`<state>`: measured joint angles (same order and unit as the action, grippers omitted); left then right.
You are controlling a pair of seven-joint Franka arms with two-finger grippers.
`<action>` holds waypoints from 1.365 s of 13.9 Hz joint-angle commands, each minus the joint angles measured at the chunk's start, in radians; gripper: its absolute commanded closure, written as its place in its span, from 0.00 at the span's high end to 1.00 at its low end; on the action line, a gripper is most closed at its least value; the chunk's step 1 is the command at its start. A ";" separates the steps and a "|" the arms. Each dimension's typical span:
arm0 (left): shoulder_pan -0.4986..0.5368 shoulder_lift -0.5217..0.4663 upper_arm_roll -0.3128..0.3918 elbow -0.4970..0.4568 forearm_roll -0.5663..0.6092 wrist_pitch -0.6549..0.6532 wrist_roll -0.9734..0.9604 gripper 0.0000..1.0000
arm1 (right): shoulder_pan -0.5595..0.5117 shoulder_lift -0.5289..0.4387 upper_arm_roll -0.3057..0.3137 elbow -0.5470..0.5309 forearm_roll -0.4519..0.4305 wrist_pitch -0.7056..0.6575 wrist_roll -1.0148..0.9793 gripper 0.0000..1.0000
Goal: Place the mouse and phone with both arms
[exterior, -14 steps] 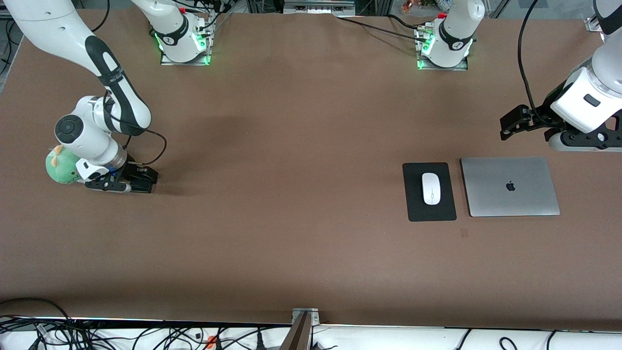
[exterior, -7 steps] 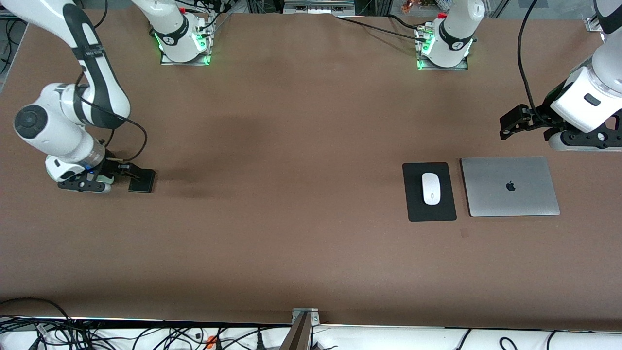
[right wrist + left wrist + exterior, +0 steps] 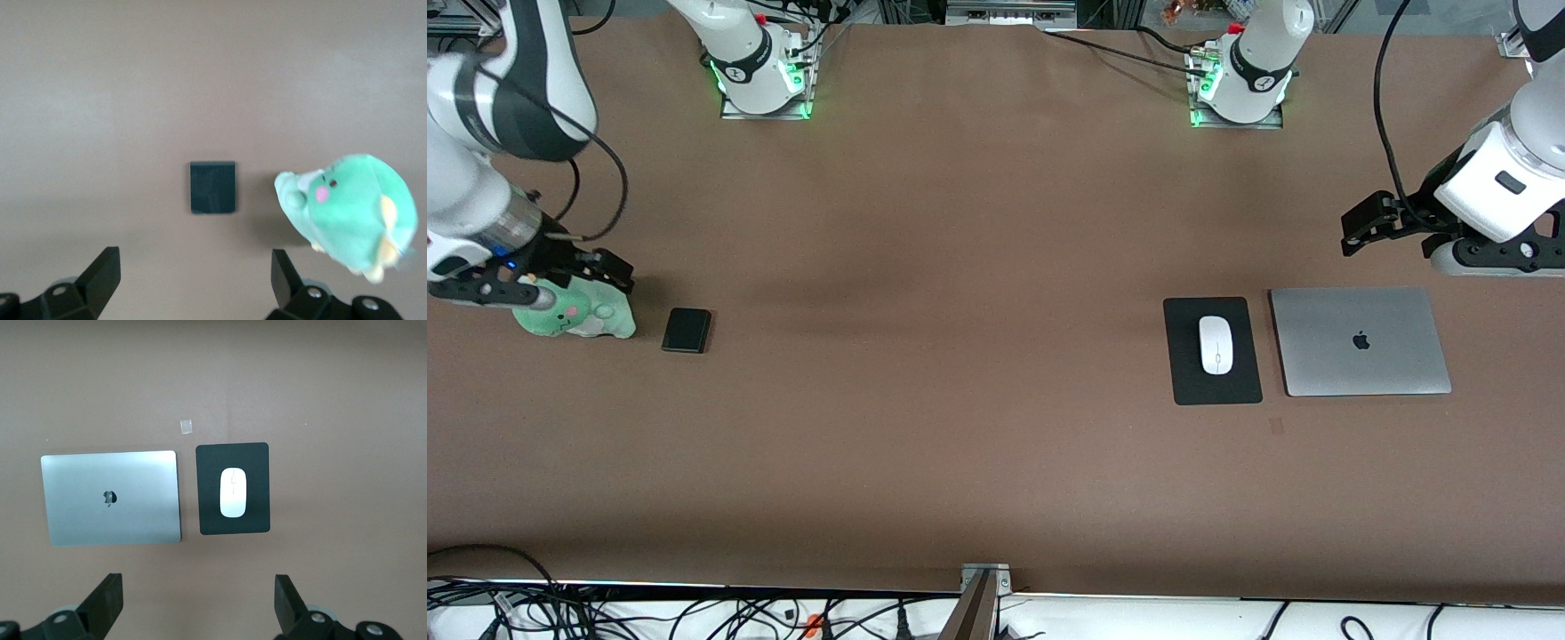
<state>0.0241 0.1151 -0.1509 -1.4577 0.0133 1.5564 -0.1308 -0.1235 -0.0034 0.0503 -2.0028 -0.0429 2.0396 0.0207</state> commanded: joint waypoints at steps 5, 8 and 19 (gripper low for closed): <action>-0.004 -0.009 0.008 0.007 -0.021 -0.009 -0.003 1.00 | 0.112 -0.001 -0.076 0.341 0.021 -0.392 -0.018 1.00; -0.004 -0.009 0.008 0.007 -0.021 -0.009 -0.003 1.00 | 0.145 -0.029 -0.098 0.342 0.021 -0.429 -0.016 1.00; -0.004 -0.009 0.008 0.007 -0.021 -0.009 -0.003 1.00 | 0.142 -0.043 -0.093 0.343 0.021 -0.473 0.002 1.00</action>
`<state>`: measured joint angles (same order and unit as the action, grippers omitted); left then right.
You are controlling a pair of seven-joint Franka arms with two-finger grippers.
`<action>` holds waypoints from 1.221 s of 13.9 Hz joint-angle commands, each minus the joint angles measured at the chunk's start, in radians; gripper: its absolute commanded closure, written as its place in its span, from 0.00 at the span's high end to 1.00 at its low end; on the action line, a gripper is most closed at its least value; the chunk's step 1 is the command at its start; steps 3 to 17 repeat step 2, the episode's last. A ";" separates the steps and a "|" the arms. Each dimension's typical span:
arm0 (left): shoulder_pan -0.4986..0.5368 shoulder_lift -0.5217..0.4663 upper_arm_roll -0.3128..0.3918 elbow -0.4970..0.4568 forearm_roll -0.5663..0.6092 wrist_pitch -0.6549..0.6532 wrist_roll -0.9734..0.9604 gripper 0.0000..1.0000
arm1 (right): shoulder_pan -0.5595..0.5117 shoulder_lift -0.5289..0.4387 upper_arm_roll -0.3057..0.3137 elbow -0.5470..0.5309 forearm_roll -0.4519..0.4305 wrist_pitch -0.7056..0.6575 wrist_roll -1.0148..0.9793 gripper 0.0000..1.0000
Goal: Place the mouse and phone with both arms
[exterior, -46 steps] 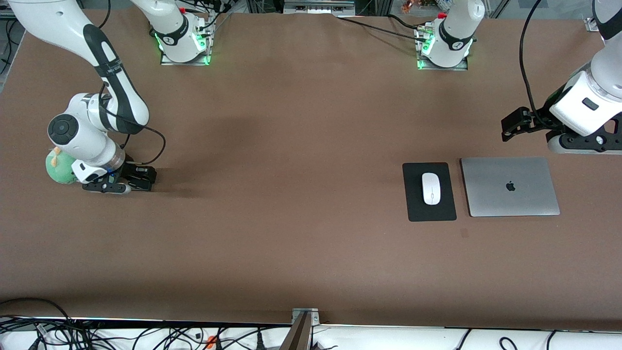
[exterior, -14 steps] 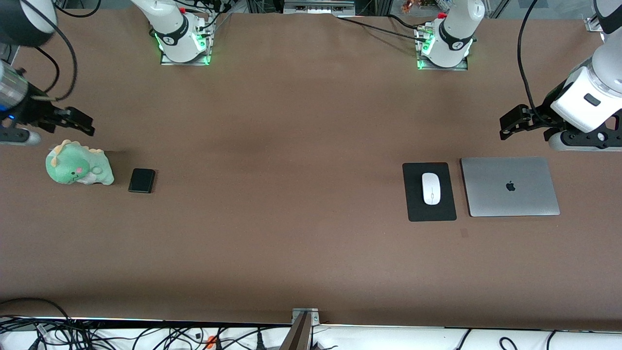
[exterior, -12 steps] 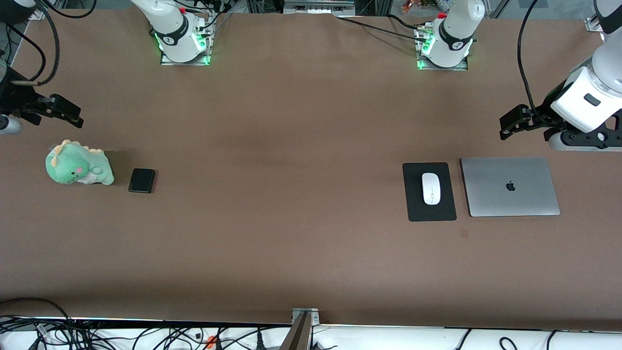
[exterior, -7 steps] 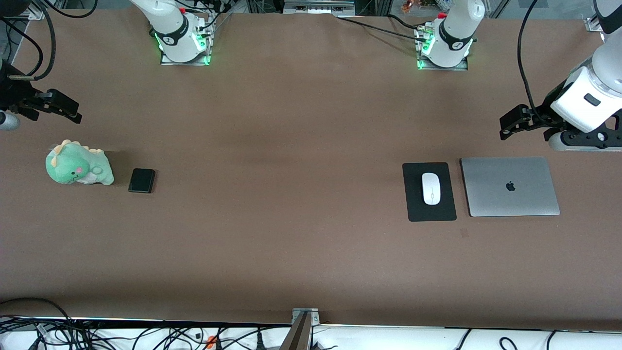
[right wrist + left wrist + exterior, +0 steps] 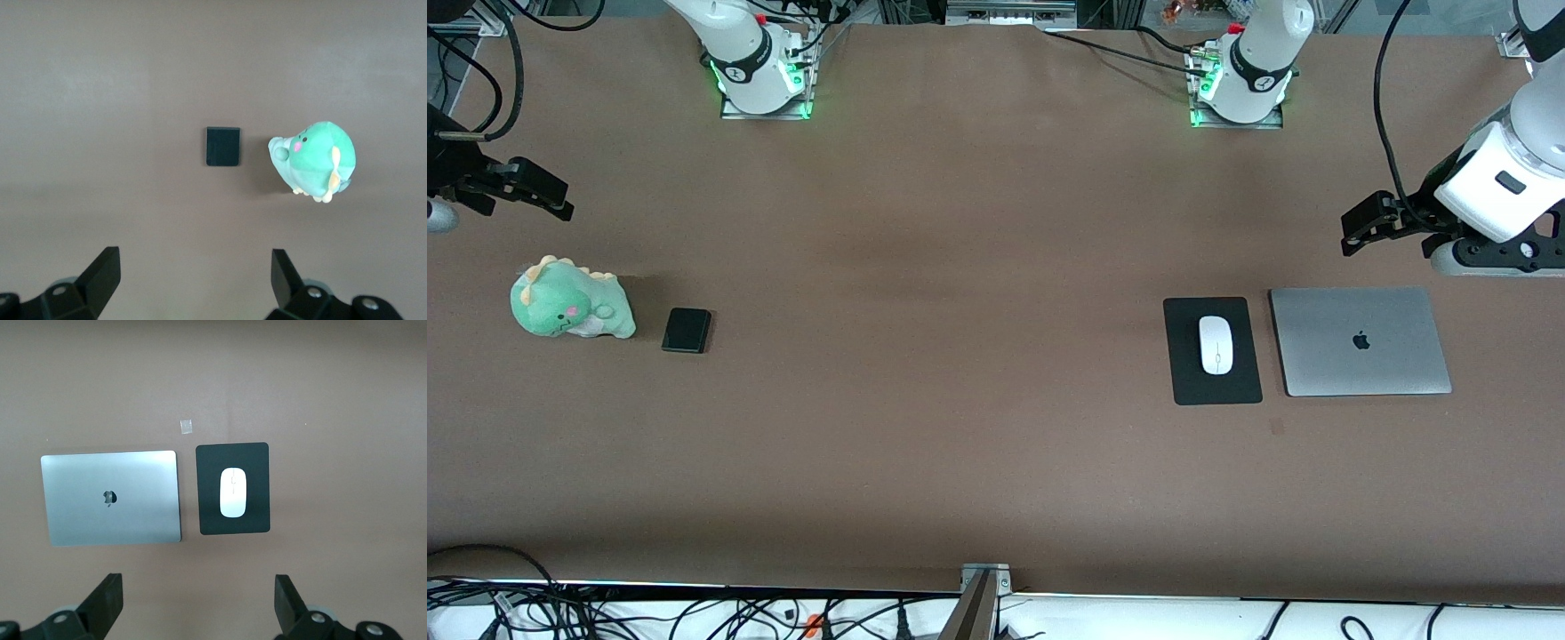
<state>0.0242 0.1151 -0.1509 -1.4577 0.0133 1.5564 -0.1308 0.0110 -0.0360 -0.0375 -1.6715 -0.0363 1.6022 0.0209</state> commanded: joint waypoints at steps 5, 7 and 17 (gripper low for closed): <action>-0.004 -0.009 0.008 0.007 -0.021 -0.007 -0.003 1.00 | 0.007 -0.010 -0.007 0.010 0.015 -0.036 0.002 1.00; -0.004 -0.009 0.008 0.007 -0.021 -0.007 -0.003 1.00 | 0.007 -0.010 -0.007 0.010 0.015 -0.036 0.002 1.00; -0.004 -0.009 0.008 0.007 -0.021 -0.007 -0.003 1.00 | 0.007 -0.010 -0.007 0.010 0.015 -0.036 0.002 1.00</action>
